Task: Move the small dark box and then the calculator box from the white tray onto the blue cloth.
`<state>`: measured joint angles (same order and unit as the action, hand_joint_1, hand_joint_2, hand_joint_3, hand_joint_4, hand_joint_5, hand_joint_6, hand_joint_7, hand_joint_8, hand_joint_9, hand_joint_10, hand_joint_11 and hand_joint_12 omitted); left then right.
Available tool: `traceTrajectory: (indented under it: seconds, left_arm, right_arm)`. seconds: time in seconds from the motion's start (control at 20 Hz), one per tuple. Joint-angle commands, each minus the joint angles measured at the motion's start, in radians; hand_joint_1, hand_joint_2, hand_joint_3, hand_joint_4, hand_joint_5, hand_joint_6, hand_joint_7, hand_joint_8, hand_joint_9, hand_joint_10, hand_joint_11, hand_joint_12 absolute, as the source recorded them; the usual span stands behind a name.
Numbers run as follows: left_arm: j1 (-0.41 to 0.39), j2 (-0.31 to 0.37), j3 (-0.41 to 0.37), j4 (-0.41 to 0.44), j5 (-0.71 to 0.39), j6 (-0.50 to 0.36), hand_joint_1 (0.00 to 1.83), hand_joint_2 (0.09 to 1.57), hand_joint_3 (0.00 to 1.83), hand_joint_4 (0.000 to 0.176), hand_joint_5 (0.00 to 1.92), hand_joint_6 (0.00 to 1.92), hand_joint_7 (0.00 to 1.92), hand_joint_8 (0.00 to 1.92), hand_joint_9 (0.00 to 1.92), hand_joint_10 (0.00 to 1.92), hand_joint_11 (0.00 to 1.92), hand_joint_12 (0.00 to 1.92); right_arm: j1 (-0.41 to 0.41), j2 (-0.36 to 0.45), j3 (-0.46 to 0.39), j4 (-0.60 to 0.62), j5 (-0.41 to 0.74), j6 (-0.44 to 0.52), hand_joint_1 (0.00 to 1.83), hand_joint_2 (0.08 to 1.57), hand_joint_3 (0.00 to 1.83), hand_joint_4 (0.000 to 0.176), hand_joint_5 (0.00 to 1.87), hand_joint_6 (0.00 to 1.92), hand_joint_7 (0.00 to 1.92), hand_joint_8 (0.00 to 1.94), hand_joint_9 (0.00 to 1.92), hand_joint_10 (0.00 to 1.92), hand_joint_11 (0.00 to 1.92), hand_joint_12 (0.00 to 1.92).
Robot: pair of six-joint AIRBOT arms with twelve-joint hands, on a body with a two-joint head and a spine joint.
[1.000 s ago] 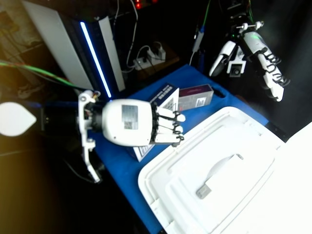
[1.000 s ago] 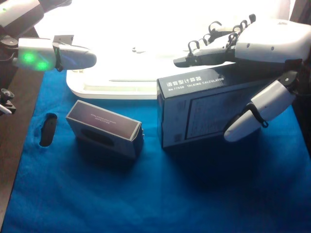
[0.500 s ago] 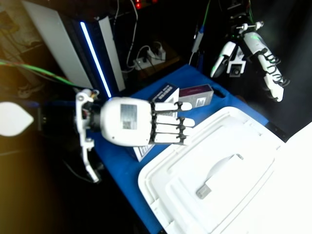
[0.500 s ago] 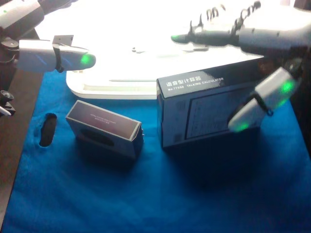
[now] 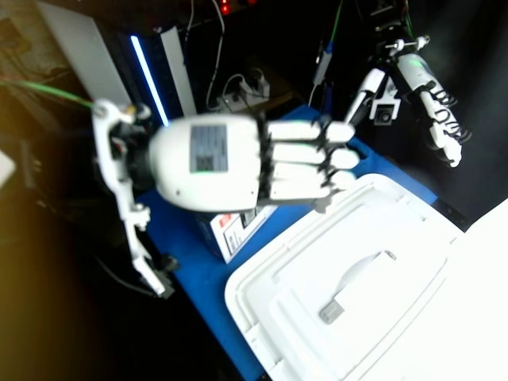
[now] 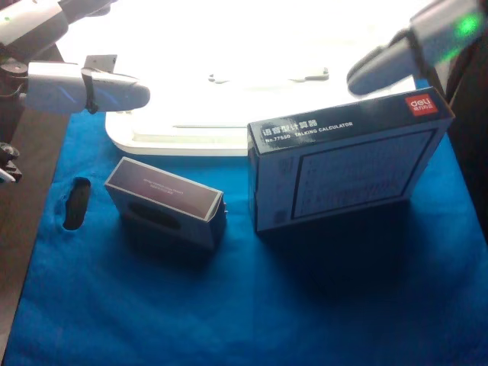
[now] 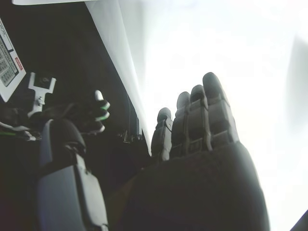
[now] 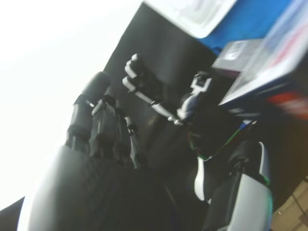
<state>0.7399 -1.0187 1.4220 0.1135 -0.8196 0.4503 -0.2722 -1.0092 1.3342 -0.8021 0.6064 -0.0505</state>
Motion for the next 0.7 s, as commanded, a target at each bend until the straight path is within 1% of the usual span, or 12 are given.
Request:
traceTrajectory:
  seconds: [0.0,0.05,0.15,0.2,0.25,0.3,0.35,0.4,0.45,0.55,0.6,0.65]
  left_arm:
    - [-0.007,0.008,0.000,-0.041,-0.138,-0.005,0.56,0.88,0.00,0.161,0.00,0.00,0.06,0.00,0.02,0.01,0.00,0.19]
    - [-0.007,0.008,-0.001,-0.043,-0.142,-0.005,0.49,0.84,0.00,0.127,0.00,0.00,0.05,0.00,0.03,0.01,0.00,0.13]
    - [-0.005,0.015,-0.008,-0.053,-0.156,-0.005,0.46,0.85,0.00,0.131,0.00,0.00,0.02,0.00,0.03,0.01,0.00,0.12]
    - [0.008,0.028,-0.020,-0.071,-0.181,-0.005,0.45,0.86,0.00,0.150,0.00,0.00,0.04,0.01,0.04,0.01,0.00,0.12]
    - [0.019,0.038,-0.027,-0.082,-0.200,-0.005,0.44,0.87,0.00,0.161,0.00,0.00,0.04,0.00,0.04,0.01,0.00,0.13]
    - [0.027,0.046,-0.033,-0.092,-0.216,-0.003,0.41,0.89,0.00,0.162,0.00,0.00,0.05,0.00,0.05,0.00,0.00,0.21]
    - [0.034,0.058,-0.043,-0.102,-0.235,0.004,0.43,0.89,0.00,0.173,0.00,0.00,0.03,0.00,0.03,0.00,0.00,0.16]
    - [0.037,0.070,-0.053,-0.109,-0.249,0.014,0.46,0.89,0.00,0.175,0.00,0.00,0.00,0.00,0.01,0.00,0.00,0.05]
    - [0.037,0.082,-0.065,-0.114,-0.264,0.024,0.48,0.88,0.00,0.176,0.00,0.00,0.00,0.00,0.00,0.00,0.00,0.02]
    - [0.037,0.110,-0.092,-0.103,-0.284,0.038,0.51,0.87,0.00,0.176,0.00,0.00,0.01,0.00,0.01,0.00,0.01,0.03]
    - [0.037,0.117,-0.102,-0.096,-0.295,0.042,0.51,0.88,0.00,0.176,0.00,0.00,0.02,0.01,0.03,0.01,0.02,0.03]
    - [0.036,0.130,-0.116,-0.093,-0.324,0.049,0.43,0.94,0.02,0.176,0.00,0.00,0.02,0.01,0.03,0.01,0.00,0.00]
  right_arm:
    - [0.009,0.017,-0.005,0.082,0.063,-0.036,0.69,0.61,0.00,0.169,0.00,0.00,0.04,0.00,0.15,0.01,0.00,1.43]
    - [0.009,0.036,-0.008,0.127,0.081,-0.070,0.69,0.58,0.00,0.176,0.00,0.00,0.05,0.00,0.17,0.01,0.05,1.46]
    - [0.009,0.072,-0.008,0.205,0.117,-0.116,0.69,0.59,0.00,0.176,0.00,0.00,0.09,0.01,0.18,0.01,0.02,1.47]
    - [0.009,0.084,-0.008,0.239,0.123,-0.133,0.67,0.59,0.00,0.176,0.00,0.00,0.10,0.00,0.18,0.00,0.00,1.41]
    - [0.009,0.088,-0.004,0.250,0.124,-0.135,0.66,0.60,0.00,0.176,0.00,0.00,0.08,0.00,0.16,0.00,0.00,1.35]
    - [0.009,0.088,0.002,0.253,0.125,-0.135,0.66,0.60,0.00,0.176,0.00,0.00,0.06,0.00,0.11,0.02,0.00,1.15]
    - [0.009,0.090,0.010,0.253,0.126,-0.136,0.67,0.59,0.00,0.176,0.00,0.00,0.07,0.00,0.10,0.01,0.00,0.95]
    - [0.009,0.090,0.015,0.253,0.126,-0.137,0.70,0.58,0.00,0.176,0.00,0.00,0.08,0.00,0.09,0.00,0.00,0.75]
    - [0.009,0.092,0.017,0.253,0.128,-0.137,0.72,0.59,0.00,0.176,0.00,0.00,0.09,0.00,0.09,0.00,0.00,0.63]
    - [0.009,0.101,0.018,0.262,0.141,-0.137,0.70,0.61,0.00,0.175,0.00,0.00,0.08,0.00,0.13,0.01,0.00,0.76]
    - [0.009,0.104,0.020,0.269,0.154,-0.138,0.72,0.64,0.01,0.174,0.00,0.00,0.08,0.00,0.13,0.00,0.00,0.70]
    - [0.009,0.110,0.021,0.289,0.190,-0.147,0.69,0.70,0.01,0.175,0.00,0.00,0.05,0.00,0.06,0.00,0.00,0.47]
